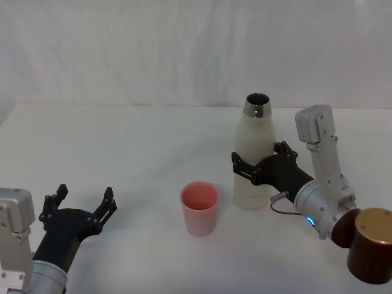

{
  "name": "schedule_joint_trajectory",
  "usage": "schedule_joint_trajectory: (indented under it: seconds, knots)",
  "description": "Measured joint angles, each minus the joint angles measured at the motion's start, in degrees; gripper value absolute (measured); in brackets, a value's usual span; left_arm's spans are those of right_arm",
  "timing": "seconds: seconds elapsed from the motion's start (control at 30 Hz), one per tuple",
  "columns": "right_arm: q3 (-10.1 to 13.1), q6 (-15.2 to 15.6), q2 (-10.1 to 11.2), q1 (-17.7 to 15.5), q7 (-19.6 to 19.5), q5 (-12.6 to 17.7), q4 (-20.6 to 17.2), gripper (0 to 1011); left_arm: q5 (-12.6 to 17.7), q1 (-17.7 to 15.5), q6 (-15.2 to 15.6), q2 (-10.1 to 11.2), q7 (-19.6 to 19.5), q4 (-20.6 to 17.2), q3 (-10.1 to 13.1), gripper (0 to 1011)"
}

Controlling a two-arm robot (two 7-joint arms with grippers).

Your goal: Grasp the thermos with one hand and pour water into the cup lid.

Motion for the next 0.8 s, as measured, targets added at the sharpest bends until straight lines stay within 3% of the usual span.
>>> schedule_joint_trajectory:
  seconds: [0.8]
  knots:
    - [-0.1, -0.1, 0.2, -0.1, 0.3, 0.1, -0.1, 1000, 0.0, 0.0, 0.0, 0.0, 0.0, 0.0, 0.0, 1001]
